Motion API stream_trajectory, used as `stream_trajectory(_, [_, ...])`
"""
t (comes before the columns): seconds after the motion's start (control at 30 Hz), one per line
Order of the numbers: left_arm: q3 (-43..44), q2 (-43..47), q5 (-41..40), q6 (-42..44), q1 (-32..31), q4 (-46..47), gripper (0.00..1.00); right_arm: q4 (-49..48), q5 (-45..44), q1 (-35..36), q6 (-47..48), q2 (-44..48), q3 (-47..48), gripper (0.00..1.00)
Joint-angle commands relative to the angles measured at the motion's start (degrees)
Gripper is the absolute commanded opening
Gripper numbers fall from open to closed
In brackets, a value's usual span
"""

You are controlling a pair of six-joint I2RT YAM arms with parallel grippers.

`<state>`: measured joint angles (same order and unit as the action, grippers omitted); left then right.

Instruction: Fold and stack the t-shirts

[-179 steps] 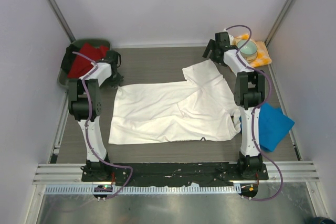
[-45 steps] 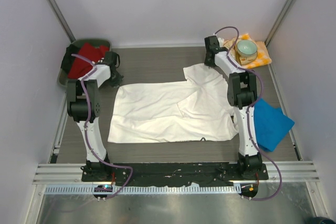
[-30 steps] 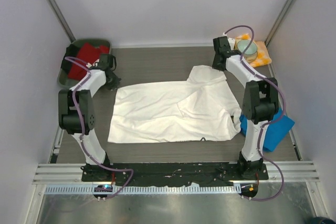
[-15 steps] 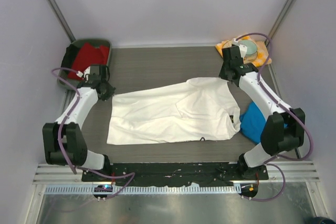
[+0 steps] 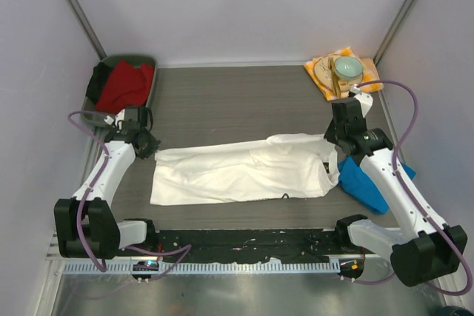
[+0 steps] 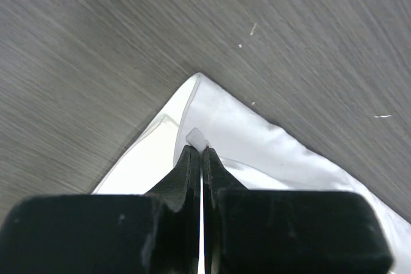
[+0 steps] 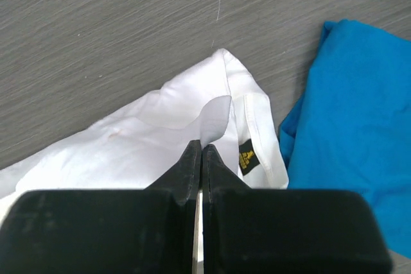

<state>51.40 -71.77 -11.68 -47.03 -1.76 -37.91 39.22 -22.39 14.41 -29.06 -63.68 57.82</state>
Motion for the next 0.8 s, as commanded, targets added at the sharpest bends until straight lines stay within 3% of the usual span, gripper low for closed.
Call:
stream_trajectory(0.0, [-1.21,1.54,-3.26,1.15,0.35,-2.43,0.0,4.19,-0.38,0.7,-3.72,6.71,-2.7,0.01])
stream_trajectory(0.37, [-3.14,0.05,-2.56,0.18,0.35,-2.34,0.0,12.62,3.49,5.18,-8.91,15.07,-8.07,0.01])
stream_trajectory(0.47, [-3.41,-0.04,-2.12,0.0,0.35,-2.87,0.06,14.56,4.29,6.85,-10.48,16.92,-8.78,0.01])
stream_trajectory(0.53, [-3.93,1.09,-1.59,-0.35,0.27,-3.13,0.18,16.05,5.6,8.61,-11.98,17.27,-8.69,0.01])
stream_trajectory(0.57, [-4.72,1.8,-1.15,-0.96,0.35,-3.22,0.34,16.93,5.87,9.05,-12.51,17.45,-8.6,0.01])
stream_trajectory(0.6, [-4.99,2.5,-0.98,-1.4,0.27,-3.48,0.65,17.55,5.78,10.1,-13.04,17.54,-8.52,0.01])
stream_trajectory(0.63, [-5.51,4.6,-0.71,-1.75,0.35,-4.09,0.76,18.95,5.52,10.63,-13.91,17.97,-8.52,0.02])
stream_trajectory(0.67, [-5.69,5.58,-0.36,-2.36,0.35,-4.36,0.84,19.48,5.17,10.98,-14.35,19.02,-8.6,0.11])
stream_trajectory(0.7, [-5.87,6.89,0.25,-2.98,0.27,-4.89,1.0,20.01,4.9,11.33,-14.79,19.73,-8.6,0.18])
stream_trajectory(0.73, [-5.87,7.95,0.52,-3.25,0.35,-5.33,1.0,20.45,4.55,11.51,-15.06,20.52,-8.6,0.26])
stream_trajectory(0.77, [-5.78,10.22,0.61,-3.34,0.27,-6.11,1.0,20.54,4.55,11.6,-15.24,21.05,-8.6,0.48])
